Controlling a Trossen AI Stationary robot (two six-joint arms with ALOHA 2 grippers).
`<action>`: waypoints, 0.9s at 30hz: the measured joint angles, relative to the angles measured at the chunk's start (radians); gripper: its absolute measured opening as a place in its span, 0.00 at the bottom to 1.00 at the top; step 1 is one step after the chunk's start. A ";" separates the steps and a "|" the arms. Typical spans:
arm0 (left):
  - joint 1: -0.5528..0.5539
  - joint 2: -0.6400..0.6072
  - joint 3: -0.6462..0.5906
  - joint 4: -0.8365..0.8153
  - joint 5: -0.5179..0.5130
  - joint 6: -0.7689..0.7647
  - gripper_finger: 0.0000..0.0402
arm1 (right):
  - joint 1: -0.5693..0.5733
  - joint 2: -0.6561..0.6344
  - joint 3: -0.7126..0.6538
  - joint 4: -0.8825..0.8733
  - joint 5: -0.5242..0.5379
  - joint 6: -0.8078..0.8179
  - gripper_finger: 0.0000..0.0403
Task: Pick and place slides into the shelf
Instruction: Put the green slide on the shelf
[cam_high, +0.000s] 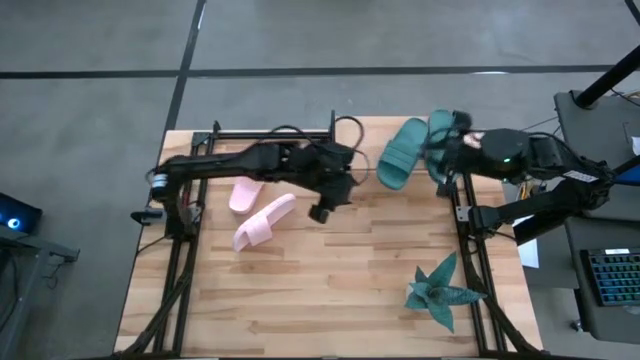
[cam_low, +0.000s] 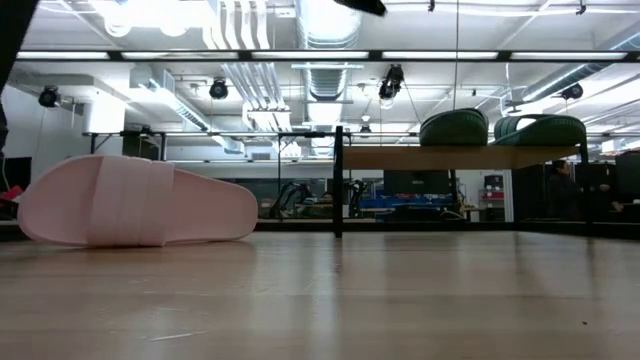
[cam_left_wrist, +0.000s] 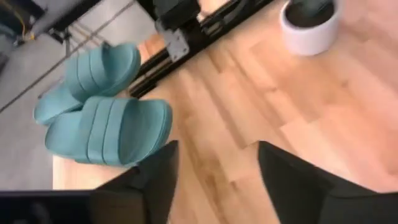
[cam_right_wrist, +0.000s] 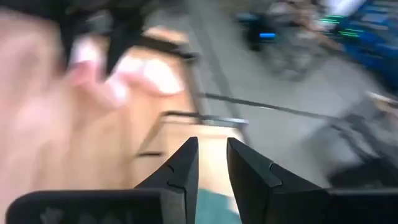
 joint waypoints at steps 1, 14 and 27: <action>-0.001 -0.029 -0.031 0.007 0.013 0.001 0.45 | 0.000 0.011 -0.002 -0.011 -0.041 -0.009 0.19; -0.002 -0.468 -0.612 0.389 0.000 -0.126 0.05 | 0.000 0.257 -0.038 -0.149 0.275 0.074 0.43; -0.002 -0.824 -1.168 0.849 -0.174 -0.155 0.05 | 0.000 0.447 -0.042 -0.260 0.195 0.208 0.47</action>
